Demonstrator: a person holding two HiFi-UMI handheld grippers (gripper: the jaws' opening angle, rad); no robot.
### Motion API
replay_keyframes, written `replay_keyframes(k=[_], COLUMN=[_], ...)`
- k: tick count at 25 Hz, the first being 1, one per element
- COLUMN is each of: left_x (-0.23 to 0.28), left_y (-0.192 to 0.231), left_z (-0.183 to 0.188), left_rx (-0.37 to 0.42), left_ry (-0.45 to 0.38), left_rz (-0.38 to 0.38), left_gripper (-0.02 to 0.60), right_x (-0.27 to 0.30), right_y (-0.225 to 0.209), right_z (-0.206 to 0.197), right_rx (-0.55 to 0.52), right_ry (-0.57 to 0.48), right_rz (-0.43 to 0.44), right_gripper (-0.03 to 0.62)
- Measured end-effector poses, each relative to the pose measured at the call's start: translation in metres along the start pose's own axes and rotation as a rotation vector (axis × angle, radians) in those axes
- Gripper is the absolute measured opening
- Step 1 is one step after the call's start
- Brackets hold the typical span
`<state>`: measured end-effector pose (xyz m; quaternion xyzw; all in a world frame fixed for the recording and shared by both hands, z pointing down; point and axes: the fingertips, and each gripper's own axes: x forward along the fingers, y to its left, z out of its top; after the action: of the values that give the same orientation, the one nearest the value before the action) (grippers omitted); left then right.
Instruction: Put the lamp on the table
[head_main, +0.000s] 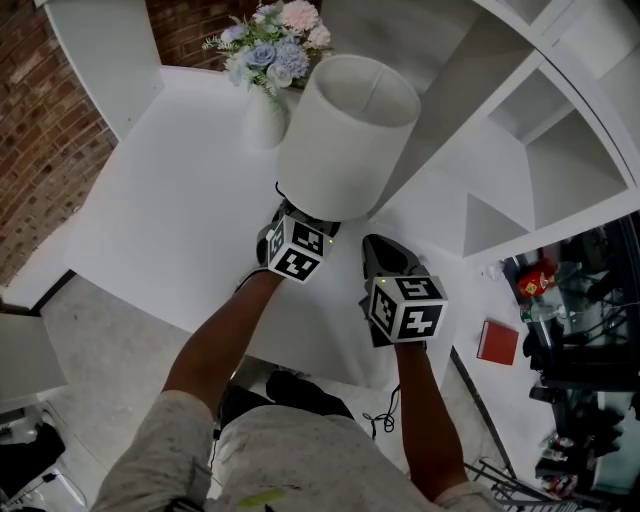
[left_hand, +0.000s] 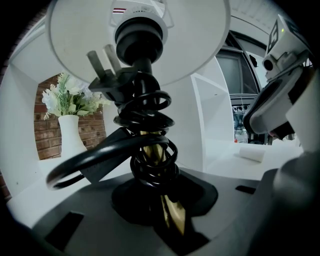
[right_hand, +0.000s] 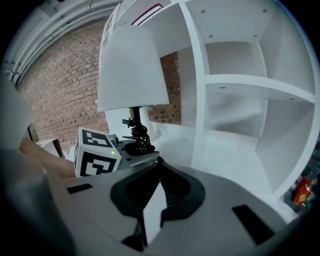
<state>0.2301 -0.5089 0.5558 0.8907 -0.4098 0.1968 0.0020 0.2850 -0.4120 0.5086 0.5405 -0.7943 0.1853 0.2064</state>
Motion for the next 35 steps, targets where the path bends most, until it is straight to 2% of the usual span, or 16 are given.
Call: replay_keyframes(k=[7,13,17,25,35], left_x=[-0.004,-0.014,-0.024,-0.050,-0.095], left_y=[0.001,0.005,0.008,0.006,0.013], left_z=[-0.001,-0.006,-0.008,-0.006,0.004], left_rx=[0.012,-0.018,-0.026,-0.030,-0.014], left_ry=[0.012,0.055,0.082,0.106,0.100], left_rz=[0.010,-0.018,-0.037,-0.076,-0.079], left_gripper=[0.124,0.195,0.215,0.215,0.201], right_x=[0.002,0.003,0.001,-0.009,-0.021], right_y=[0.005,0.016,0.023,0.037,0.057], right_z=[0.001,0.005,0.008,0.017,0.030], right_rx=[0.010,0.018,0.026,0.052,0.080], right_ry=[0.005,-0.001,-0.008,-0.022,-0.051], right_rz=[0.014,0.028,0.029,0.020,0.011], right_gripper=[0.005,0.005,0.005,0.005,0.005])
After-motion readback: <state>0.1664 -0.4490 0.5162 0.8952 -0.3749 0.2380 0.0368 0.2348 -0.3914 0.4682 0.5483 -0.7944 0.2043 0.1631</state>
